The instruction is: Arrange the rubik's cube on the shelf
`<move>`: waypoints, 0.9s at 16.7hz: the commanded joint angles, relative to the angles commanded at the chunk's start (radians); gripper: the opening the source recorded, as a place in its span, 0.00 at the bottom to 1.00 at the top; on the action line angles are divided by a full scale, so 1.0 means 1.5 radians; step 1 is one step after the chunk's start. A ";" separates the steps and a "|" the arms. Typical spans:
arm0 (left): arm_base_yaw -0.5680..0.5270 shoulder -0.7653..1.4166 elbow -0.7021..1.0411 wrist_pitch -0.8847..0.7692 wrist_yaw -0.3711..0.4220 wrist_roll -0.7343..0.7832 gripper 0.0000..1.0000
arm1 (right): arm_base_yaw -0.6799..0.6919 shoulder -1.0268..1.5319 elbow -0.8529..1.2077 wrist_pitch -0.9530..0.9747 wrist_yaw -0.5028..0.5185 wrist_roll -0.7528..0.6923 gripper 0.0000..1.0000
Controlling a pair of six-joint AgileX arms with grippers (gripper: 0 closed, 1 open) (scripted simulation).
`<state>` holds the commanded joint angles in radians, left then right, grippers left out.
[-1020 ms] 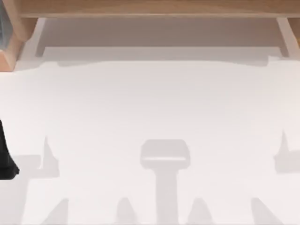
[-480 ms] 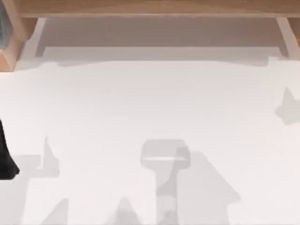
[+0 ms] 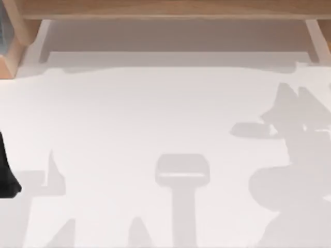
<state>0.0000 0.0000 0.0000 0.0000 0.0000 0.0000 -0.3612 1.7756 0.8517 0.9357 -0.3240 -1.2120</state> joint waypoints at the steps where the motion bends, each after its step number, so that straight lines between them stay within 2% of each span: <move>1: 0.000 0.000 0.000 0.000 0.000 0.000 1.00 | -0.012 0.064 0.028 0.031 -0.011 -0.040 1.00; 7: 0.000 0.000 0.000 0.000 0.000 0.000 1.00 | -0.059 0.318 0.148 0.163 -0.059 -0.207 1.00; 15: 0.000 0.000 0.000 0.000 0.000 0.000 1.00 | -0.062 0.350 0.165 0.179 -0.064 -0.230 1.00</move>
<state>0.0000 0.0000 0.0000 0.0000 0.0000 0.0000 -0.4541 2.3006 1.0986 1.2039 -0.4203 -1.5566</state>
